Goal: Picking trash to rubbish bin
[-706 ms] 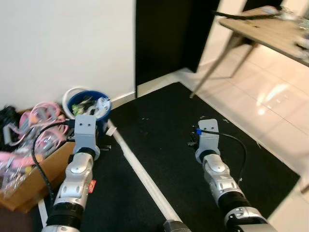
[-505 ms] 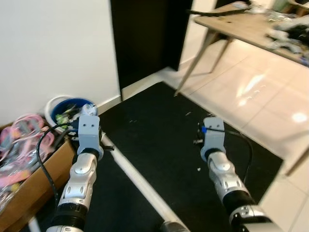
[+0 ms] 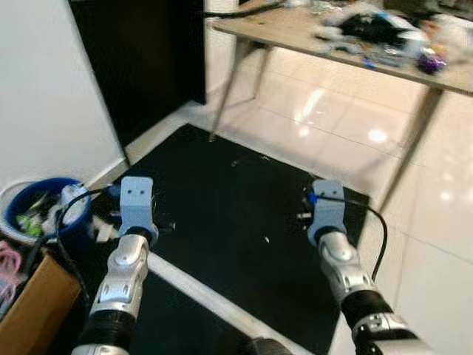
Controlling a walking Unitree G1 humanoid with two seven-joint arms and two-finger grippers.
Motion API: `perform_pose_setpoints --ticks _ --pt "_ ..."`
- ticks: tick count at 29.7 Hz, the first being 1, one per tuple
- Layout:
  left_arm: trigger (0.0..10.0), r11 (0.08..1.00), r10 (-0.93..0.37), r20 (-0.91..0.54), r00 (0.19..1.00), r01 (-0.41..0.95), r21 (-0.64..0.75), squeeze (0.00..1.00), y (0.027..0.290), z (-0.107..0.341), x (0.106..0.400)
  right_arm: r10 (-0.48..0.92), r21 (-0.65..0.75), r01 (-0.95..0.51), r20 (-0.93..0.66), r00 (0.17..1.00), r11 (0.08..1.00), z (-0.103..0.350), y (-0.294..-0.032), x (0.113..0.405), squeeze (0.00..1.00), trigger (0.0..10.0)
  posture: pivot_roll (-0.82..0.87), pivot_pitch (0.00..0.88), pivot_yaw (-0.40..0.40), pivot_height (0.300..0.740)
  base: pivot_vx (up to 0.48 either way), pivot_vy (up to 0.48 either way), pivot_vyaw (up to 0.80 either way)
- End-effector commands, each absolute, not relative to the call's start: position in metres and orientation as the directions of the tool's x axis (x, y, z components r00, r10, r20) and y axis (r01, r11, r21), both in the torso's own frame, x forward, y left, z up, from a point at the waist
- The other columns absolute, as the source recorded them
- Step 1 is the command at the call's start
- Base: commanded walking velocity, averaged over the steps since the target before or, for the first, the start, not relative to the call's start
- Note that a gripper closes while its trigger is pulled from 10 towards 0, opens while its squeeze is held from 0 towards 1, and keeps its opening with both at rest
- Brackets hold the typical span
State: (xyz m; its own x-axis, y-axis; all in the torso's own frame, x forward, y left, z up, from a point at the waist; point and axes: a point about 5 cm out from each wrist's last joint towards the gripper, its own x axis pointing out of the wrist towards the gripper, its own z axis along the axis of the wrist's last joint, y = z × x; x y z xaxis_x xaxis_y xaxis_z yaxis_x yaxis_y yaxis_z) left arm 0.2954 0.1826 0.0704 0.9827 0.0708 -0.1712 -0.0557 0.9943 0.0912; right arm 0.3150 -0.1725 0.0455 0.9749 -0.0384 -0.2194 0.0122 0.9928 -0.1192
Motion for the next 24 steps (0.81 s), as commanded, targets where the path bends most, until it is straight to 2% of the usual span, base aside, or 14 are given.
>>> perform_pose_setpoints --ticks 1,12,24 --pt "10.0 0.994 0.067 -0.188 0.980 -0.049 0.100 0.00 0.1828 0.0674 0.2942 -0.042 -0.112 0.016 -0.242 0.969 0.994 0.0415 -0.1729 0.3127 0.00 10.0 0.03 0.035 0.002 0.740 0.000 0.000 -0.80" --pt "10.0 0.994 0.066 -0.183 0.981 -0.048 0.101 0.00 0.1832 0.0680 0.2936 -0.031 -0.114 0.004 -0.237 0.971 0.993 0.0422 -0.1715 0.3140 0.00 10.0 0.03 0.025 -0.003 0.740 0.000 0.000 -0.79" --pt "10.0 0.995 0.032 -0.174 0.984 -0.015 0.096 0.00 0.1766 0.0684 0.2963 -0.010 -0.148 -0.022 -0.212 0.977 0.989 0.0446 -0.1706 0.3132 0.00 10.0 0.01 0.014 -0.005 0.740 0.000 0.000 0.00"
